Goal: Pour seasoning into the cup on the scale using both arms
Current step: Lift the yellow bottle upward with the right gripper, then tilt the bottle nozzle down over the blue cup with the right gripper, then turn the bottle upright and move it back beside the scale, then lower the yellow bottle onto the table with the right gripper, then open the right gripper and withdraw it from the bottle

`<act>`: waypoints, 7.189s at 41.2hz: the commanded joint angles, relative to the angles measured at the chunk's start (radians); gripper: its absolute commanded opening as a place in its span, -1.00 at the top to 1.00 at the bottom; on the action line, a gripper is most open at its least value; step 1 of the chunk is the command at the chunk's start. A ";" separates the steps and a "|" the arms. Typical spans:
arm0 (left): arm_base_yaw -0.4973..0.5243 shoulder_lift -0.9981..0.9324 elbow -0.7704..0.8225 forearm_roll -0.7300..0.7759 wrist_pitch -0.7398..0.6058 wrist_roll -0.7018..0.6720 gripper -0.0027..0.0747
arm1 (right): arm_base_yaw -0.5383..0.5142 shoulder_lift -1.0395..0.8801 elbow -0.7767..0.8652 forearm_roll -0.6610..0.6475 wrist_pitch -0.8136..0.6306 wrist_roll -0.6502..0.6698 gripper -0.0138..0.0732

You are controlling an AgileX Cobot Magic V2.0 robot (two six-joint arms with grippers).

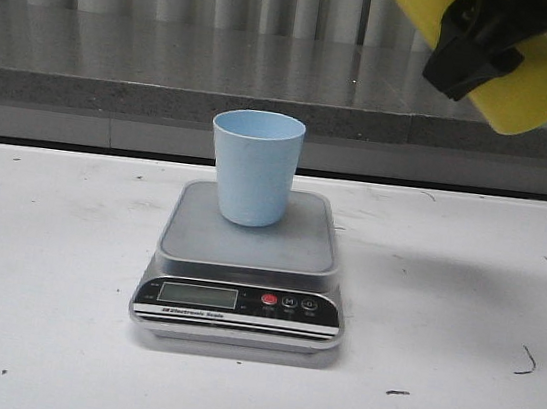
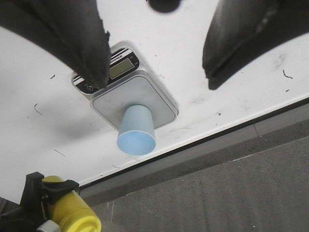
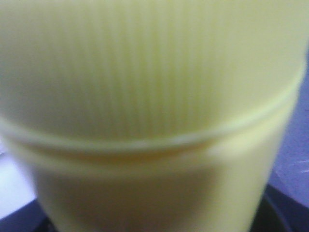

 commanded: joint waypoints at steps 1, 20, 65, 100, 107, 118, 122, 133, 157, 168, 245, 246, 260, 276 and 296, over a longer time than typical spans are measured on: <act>0.001 0.007 -0.024 -0.005 -0.086 -0.006 -0.15 | 0.031 0.020 -0.112 -0.143 0.055 -0.014 -0.01; 0.001 0.007 -0.024 -0.005 -0.086 -0.006 -0.15 | 0.151 0.212 -0.167 -0.723 0.236 -0.012 -0.01; 0.001 0.007 -0.024 -0.005 -0.086 -0.006 -0.15 | 0.152 0.228 -0.168 -0.959 0.189 0.183 -0.01; 0.001 0.007 -0.024 -0.005 -0.086 -0.006 -0.15 | -0.087 -0.088 0.088 -0.225 -0.114 0.567 -0.01; 0.001 0.007 -0.024 -0.005 -0.086 -0.006 -0.15 | -0.193 -0.156 0.260 -0.086 -0.390 0.567 -0.01; 0.001 0.007 -0.024 -0.005 -0.086 -0.006 -0.15 | -0.317 -0.160 0.486 -0.046 -0.781 0.567 -0.01; 0.001 0.007 -0.024 -0.005 -0.086 -0.006 -0.15 | -0.349 -0.145 0.565 -0.046 -1.006 0.567 -0.01; 0.001 0.007 -0.024 -0.005 -0.086 -0.006 -0.15 | -0.369 0.014 0.595 -0.046 -1.292 0.527 -0.01; 0.001 0.007 -0.024 -0.005 -0.086 -0.006 -0.15 | -0.369 0.243 0.488 0.001 -1.440 0.487 -0.01; 0.001 0.007 -0.024 -0.005 -0.086 -0.006 -0.15 | -0.369 0.344 0.468 0.026 -1.551 0.487 -0.01; 0.001 0.007 -0.024 -0.005 -0.086 -0.006 -0.15 | -0.288 -0.146 0.743 0.004 -0.796 0.640 -0.69; 0.001 0.007 -0.024 -0.005 -0.086 -0.006 -0.15 | -0.273 -0.165 0.731 -0.001 -0.738 0.649 -0.69; 0.001 0.007 -0.024 -0.005 -0.086 -0.006 -0.15 | -0.094 -0.340 0.381 0.113 0.404 0.513 -0.69; 0.001 0.007 -0.024 -0.005 -0.086 -0.006 -0.15 | -0.090 -0.647 0.299 0.401 0.424 0.318 -0.69; 0.001 0.007 -0.024 -0.005 -0.086 -0.006 -0.15 | -0.090 -0.925 0.386 0.400 0.400 0.319 -0.69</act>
